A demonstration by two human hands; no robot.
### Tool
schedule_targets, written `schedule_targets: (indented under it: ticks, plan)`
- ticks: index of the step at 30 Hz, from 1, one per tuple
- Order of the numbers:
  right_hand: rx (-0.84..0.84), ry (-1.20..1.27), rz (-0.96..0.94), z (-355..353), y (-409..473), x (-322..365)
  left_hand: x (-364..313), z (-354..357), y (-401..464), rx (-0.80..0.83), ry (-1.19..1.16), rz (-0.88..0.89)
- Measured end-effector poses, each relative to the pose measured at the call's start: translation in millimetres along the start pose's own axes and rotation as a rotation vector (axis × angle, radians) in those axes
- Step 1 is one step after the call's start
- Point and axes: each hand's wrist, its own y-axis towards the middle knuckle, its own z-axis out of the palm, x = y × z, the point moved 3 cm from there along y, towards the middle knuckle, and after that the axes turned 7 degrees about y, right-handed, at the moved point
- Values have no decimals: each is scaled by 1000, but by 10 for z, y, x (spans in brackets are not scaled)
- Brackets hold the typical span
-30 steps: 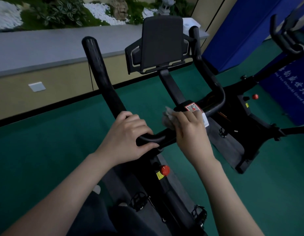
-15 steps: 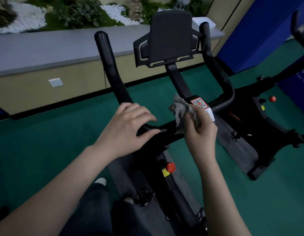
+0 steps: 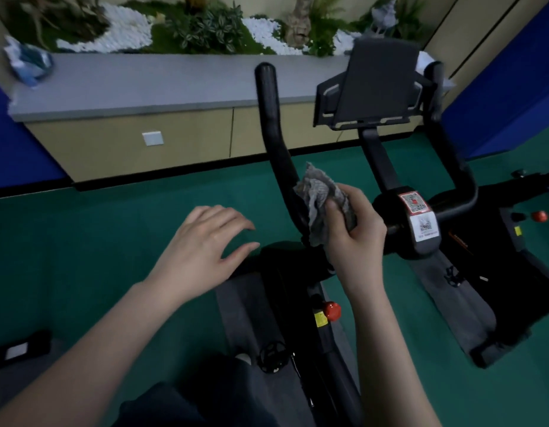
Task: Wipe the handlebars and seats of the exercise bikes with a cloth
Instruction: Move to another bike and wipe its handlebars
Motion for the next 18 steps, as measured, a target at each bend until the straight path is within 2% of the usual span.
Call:
schedule_targets:
  ticks: [7,18]
  plan:
    - [194,50,-41,827,-257,374,629,-302,-705,77,58,-220]
    - [544,119,-167,2346,-1196,1255,1441,-1012,-2369,72,180,-619]
